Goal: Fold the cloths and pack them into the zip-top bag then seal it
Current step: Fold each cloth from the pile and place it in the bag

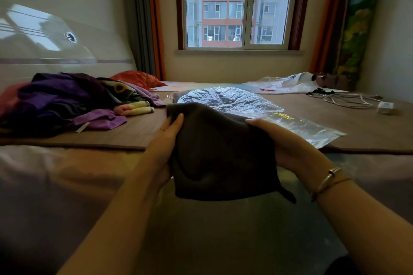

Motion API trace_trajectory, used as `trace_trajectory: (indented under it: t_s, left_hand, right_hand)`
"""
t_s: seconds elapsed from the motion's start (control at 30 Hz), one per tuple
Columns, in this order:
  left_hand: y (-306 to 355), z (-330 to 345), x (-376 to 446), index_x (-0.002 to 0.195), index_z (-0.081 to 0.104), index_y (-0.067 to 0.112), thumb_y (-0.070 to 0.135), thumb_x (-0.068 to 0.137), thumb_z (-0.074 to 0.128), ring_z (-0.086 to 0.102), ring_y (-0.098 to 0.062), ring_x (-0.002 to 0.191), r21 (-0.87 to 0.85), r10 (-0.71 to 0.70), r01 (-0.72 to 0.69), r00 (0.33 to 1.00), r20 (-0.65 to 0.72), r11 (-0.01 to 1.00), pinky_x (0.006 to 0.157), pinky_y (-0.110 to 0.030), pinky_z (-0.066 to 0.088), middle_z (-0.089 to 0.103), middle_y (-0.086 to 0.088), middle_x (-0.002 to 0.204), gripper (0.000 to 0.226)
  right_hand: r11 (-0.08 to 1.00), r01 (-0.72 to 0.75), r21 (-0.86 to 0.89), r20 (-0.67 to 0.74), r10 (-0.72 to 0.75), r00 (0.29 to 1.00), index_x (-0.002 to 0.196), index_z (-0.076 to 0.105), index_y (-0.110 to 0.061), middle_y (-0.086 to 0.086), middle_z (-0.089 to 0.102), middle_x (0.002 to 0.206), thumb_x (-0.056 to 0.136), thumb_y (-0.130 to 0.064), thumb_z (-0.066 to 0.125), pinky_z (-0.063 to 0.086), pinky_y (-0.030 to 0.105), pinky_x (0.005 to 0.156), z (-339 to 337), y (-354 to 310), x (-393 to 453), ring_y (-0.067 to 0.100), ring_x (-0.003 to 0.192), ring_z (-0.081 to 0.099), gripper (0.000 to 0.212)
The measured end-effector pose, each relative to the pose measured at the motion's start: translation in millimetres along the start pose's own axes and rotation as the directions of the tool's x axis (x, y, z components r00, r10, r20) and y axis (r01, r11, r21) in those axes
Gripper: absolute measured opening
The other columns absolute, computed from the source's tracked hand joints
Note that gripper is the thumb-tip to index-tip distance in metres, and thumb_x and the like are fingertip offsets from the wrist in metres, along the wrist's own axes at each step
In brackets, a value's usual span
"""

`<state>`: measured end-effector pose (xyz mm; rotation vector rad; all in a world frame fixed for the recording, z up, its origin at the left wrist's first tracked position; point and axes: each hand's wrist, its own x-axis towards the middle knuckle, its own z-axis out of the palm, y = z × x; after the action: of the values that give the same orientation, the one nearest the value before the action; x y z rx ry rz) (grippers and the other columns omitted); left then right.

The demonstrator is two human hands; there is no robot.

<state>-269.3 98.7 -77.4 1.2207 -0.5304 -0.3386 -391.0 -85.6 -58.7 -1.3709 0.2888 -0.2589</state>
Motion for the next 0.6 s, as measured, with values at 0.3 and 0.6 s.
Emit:
trace_trajectory:
  t_s: [0.3,0.6]
  left_hand:
    - [6,-4,-4,0.111,0.064,0.016,0.025,0.097,0.051,0.062,-0.007,0.090,0.503,0.477,-0.382,0.876,-0.069,0.775,0.077,-0.026,0.052,0.067,0.001,0.094,0.021]
    - [2,-10,3,0.118,0.062,0.011,0.024,0.097,0.051,0.064,-0.019,0.100,0.353,0.233,-0.162,0.958,-0.168,0.921,0.082,-0.032,0.053,0.067,-0.005,0.104,0.027]
  right_hand:
    - [0.973,0.230,-0.013,-0.066,-0.230,0.971,0.093,0.063,-0.010,0.004,0.066,0.078,0.093,-0.022,0.056,0.054,0.027,0.065,-1,-10,-5,0.015,0.071,0.065,0.014]
    - [0.960,0.278,-0.004,-0.253,-0.270,0.929,0.117,0.047,-0.016,0.011,0.062,0.091,0.089,-0.001,0.057,0.053,0.027,0.057,3,-6,7,0.018,0.074,0.061,0.033]
